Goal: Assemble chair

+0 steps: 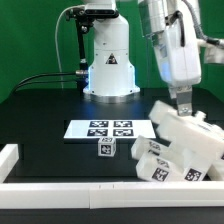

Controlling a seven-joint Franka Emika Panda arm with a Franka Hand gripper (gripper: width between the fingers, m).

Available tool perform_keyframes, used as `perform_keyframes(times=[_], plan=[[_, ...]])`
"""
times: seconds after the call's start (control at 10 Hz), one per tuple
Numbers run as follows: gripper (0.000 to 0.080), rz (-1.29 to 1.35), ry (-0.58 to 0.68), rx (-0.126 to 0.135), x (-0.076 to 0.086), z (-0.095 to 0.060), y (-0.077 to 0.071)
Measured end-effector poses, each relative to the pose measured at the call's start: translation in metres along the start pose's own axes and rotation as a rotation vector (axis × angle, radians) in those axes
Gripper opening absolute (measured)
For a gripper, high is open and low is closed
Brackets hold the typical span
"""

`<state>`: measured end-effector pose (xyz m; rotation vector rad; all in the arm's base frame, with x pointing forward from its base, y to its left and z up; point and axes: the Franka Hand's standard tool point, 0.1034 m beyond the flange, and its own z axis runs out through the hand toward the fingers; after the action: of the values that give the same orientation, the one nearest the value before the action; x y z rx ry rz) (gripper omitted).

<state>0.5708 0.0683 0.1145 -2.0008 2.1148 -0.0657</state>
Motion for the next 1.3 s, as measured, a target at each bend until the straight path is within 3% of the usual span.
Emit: perform_keyframes(times=[0.1,0.2,0.3,0.6,0.9,1.0,1.2,1.3], plan=[[0.0649,-0.023,0.021,0.002,0.02,0.004,0.002],[0.0649,-0.021,0.037,0.021,0.029,0.004,0.0],[0.0649,-0.033,0.049,0.035,0.034,0.003,-0.002],[0.0649,-0.039,0.054,0.044,0.042,0.0,-0.006],[0.0649,-0.073,0.021,0.071,0.05,-0.023,-0.008],[0.0649,-0.075,0.004,0.073,0.055,-0.029,0.003],[0.0649,-0.042,-0.016,0.043,0.062,-0.028,0.033],[0.0649,-0.046,-0.014,0.044,0.061,-0.027,0.031]])
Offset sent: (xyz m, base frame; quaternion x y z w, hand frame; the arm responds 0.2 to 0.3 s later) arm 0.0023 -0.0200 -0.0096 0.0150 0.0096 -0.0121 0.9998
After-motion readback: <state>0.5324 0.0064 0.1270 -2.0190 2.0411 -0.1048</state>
